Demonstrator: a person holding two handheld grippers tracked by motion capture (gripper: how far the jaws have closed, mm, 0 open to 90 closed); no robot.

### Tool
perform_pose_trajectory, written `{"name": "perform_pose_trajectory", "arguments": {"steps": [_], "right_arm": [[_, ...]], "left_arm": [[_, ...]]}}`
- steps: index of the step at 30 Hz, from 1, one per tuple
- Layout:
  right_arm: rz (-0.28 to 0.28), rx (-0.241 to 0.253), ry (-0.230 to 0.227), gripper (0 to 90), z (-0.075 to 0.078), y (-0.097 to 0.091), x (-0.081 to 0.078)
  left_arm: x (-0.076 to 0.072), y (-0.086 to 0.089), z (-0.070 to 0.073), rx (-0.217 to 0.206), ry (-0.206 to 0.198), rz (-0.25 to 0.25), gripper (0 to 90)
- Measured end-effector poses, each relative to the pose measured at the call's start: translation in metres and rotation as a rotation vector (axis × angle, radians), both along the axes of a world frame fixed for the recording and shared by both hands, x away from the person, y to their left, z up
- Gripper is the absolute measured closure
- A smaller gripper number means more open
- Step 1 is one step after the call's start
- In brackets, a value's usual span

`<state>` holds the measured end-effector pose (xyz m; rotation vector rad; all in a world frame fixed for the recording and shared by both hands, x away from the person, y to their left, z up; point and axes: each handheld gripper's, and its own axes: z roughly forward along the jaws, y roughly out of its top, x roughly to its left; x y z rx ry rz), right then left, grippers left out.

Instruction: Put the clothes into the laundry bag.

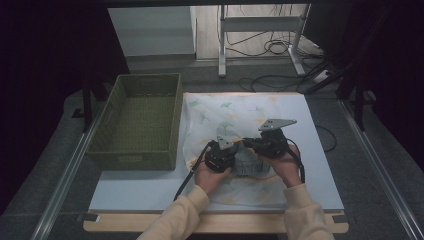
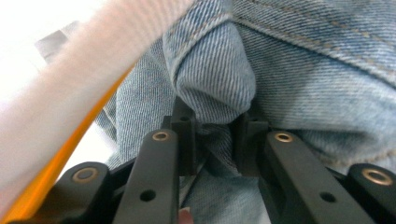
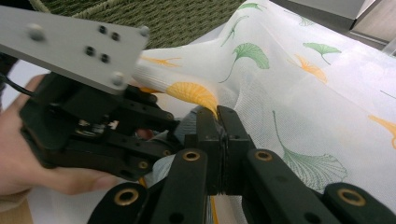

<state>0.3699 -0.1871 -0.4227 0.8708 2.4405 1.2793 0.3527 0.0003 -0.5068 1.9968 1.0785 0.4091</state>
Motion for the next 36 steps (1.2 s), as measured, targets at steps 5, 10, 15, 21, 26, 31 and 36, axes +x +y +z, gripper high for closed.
{"name": "perform_pose_trajectory", "arguments": {"steps": [5, 10, 15, 21, 26, 31, 36], "right_arm": [[-0.003, 0.000, -0.001, 88.5, -0.001, -0.001, 0.001], [-0.007, -0.003, -0.005, 88.5, -0.001, -0.001, 0.001], [-0.007, -0.008, -0.006, 88.5, -0.001, 0.000, 0.001], [-0.006, -0.009, -0.004, 88.5, -0.001, -0.001, 0.001], [-0.006, -0.009, -0.003, 88.5, -0.001, -0.001, 0.001], [-0.008, -0.010, -0.002, 88.5, 0.000, -0.002, 0.001], [-0.010, -0.010, -0.005, 88.5, 0.000, -0.001, 0.000]], "left_arm": [[-0.017, 0.015, 0.009, -0.058, 0.008, -0.009, 57.6], [-0.035, 0.025, 0.017, -0.121, 0.004, -0.027, 39.9], [-0.045, 0.024, 0.021, -0.156, 0.019, -0.069, 32.0], [-0.043, 0.004, 0.015, -0.123, 0.014, -0.088, 28.4], [-0.036, -0.009, 0.011, -0.087, 0.003, -0.088, 43.3], [-0.027, -0.015, 0.007, -0.025, -0.025, -0.058, 55.3], [-0.019, -0.016, 0.005, -0.013, -0.040, -0.033, 56.9]]}}
